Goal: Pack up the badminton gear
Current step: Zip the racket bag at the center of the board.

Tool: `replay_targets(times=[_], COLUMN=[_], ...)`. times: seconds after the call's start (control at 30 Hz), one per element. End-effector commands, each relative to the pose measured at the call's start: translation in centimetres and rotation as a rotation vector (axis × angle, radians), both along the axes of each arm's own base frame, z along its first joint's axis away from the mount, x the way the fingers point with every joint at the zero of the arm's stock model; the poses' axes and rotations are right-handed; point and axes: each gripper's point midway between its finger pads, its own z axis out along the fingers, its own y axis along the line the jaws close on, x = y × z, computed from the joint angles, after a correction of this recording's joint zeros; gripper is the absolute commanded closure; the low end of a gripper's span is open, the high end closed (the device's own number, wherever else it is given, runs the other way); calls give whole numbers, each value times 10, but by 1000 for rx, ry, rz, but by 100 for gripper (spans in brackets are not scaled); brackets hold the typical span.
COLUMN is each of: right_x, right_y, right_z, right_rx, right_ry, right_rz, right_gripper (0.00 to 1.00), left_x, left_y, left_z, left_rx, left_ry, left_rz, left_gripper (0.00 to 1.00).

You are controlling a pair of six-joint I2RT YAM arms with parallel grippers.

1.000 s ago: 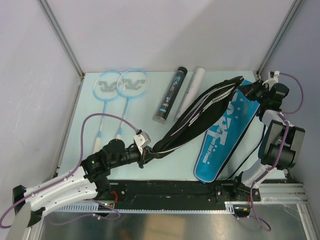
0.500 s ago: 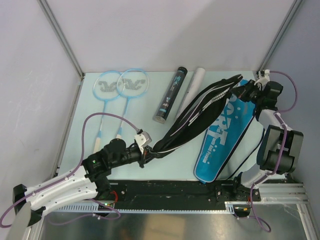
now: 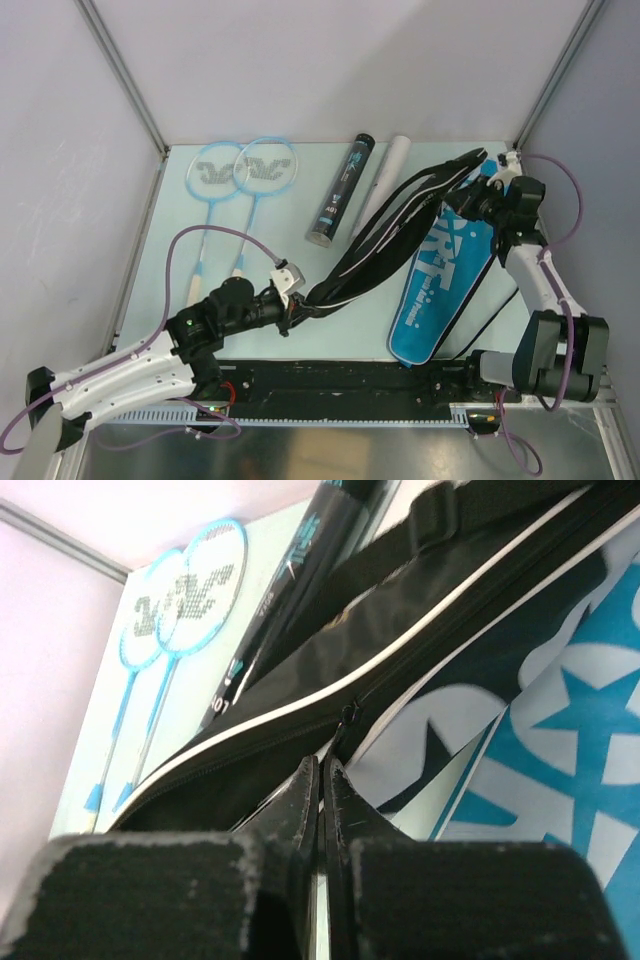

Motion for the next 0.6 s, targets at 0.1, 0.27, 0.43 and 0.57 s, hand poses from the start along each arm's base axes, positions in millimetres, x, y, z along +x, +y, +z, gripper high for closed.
replay_targets(times=[0.1,0.27,0.43,0.57], right_x=[-83,-117,-153,-184], right_y=[86,112,148,174], right_z=[-4,1,10,20], right_rx=[70,76,111,119], right_ry=[82,74,52,29], right_rz=[238,272,352,434], right_gripper=[100,100,100,100], left_x=[29,45,64,72], left_y=[-9,-12,-12,-13], left_z=[48,46,52,52], left_rx=[-116,-123,-153,-148], left_ry=[-67,-59,-60,-59], left_rz=[121,195,301,350], left_gripper=[100,100,100,100])
